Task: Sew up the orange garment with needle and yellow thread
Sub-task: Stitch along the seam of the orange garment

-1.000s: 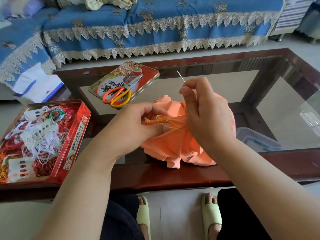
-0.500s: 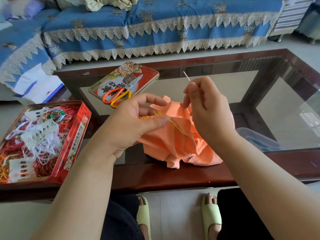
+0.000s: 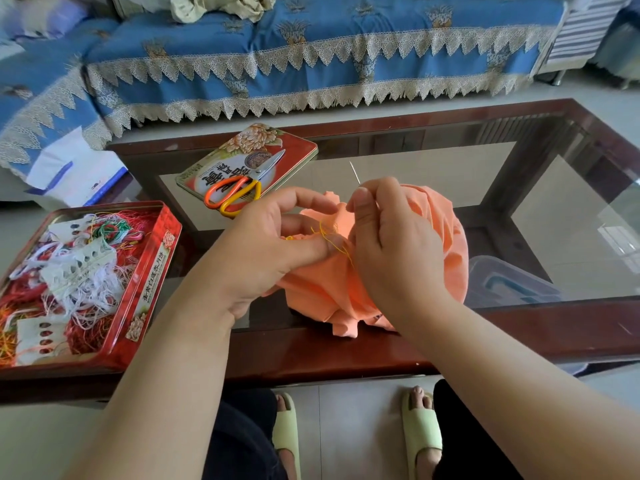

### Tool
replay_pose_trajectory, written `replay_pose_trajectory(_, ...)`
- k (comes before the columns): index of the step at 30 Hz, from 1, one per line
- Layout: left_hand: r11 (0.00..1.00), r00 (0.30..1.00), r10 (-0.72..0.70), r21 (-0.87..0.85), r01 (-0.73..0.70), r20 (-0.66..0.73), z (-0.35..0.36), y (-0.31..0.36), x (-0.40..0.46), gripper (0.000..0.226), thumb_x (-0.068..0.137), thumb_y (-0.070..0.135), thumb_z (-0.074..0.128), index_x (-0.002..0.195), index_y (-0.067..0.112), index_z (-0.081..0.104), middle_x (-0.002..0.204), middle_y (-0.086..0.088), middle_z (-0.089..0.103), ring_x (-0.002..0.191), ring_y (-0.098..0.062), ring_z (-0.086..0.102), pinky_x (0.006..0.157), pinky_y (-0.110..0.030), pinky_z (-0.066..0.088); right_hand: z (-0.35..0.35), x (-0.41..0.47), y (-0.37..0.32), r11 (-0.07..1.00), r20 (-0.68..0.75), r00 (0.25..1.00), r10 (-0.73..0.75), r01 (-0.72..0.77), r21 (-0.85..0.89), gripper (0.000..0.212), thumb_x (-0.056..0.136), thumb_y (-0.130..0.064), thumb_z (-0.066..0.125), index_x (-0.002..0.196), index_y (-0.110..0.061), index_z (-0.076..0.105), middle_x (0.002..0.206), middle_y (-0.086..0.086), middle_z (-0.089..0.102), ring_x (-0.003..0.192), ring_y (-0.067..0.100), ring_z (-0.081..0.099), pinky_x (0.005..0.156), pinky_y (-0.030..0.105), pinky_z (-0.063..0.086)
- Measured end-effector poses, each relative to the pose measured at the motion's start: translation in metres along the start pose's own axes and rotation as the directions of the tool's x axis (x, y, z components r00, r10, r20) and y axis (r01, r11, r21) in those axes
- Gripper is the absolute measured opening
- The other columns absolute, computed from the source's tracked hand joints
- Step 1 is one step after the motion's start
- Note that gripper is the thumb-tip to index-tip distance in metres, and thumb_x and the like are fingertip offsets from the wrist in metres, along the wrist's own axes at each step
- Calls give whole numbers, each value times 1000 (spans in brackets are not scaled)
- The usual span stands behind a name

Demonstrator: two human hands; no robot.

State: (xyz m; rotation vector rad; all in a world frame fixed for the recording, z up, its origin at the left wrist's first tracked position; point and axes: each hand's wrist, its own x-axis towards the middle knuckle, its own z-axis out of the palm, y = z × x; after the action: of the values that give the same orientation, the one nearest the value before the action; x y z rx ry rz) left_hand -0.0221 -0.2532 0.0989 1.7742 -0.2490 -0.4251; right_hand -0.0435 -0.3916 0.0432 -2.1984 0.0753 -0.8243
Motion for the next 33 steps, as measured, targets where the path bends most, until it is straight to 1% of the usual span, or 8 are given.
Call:
replay_pose_trajectory(9,1000,999,6,1,-6,54,-9,-6,3,31,73,11,75,99,23,65,90,-8,75,58,-7,65,40,-12,41,-19,22,12,992,84,995,45,-55,116,18,101,-32,44,94,-20,56,55,-9,53,55,13,53,55,34,42)
replay_pose_trajectory(12,998,1000,31,55,-31,5,-9,-8,6,28,71,21,77,95,28,66,88,-3,75,62,-9,65,46,-19,46,-27,24,4,964,100,989,110,-131,231,20,102,-27,42,88,-21,54,57,3,51,48,18,44,48,33,37)
replay_pose_trajectory(15,994,999,46,96,-43,-28,-10,-12,6,28,65,31,78,92,31,68,87,-1,76,78,-18,68,70,-38,50,-38,22,-9,905,234,955,180,-254,340,24,103,-21,37,86,-24,54,59,-1,46,51,10,41,50,31,35)
replay_pose_trajectory(20,992,999,31,122,-31,-5,-6,-24,-4,37,64,35,74,99,27,65,85,6,76,80,-10,71,79,-36,52,-42,-12,-16,963,491,865,104,-212,169,19,100,-24,44,90,-23,60,56,-8,52,47,7,45,47,27,36)
replay_pose_trajectory(24,989,998,54,140,-47,-45,-5,-28,-12,42,59,43,75,98,30,66,85,8,76,85,-12,70,88,-44,54,-36,-33,-12,962,415,897,154,-233,145,19,99,-26,43,85,-25,56,66,-3,62,53,11,53,56,39,48)
replay_pose_trajectory(28,990,993,75,125,-63,-92,-8,-31,-16,35,62,38,73,96,30,65,83,12,75,84,-10,70,86,-41,54,-32,-31,-11,934,349,912,214,-295,199,27,95,-32,31,79,-18,47,72,4,59,65,22,53,67,52,47)
replay_pose_trajectory(31,992,990,87,97,-77,-111,-8,-30,-19,37,62,39,74,97,30,66,86,9,76,89,-19,71,84,-49,55,-30,-32,-10,940,397,901,176,-273,204,29,92,-44,33,81,-20,44,79,3,62,71,17,55,70,47,49)
replay_pose_trajectory(33,995,989,89,56,-83,-117,-9,-30,-22,37,61,37,76,96,29,66,88,5,76,90,-27,71,77,-50,57,-27,-35,-10,953,409,906,107,-210,216,28,89,-47,47,78,-24,36,83,2,62,66,9,53,65,33,47)
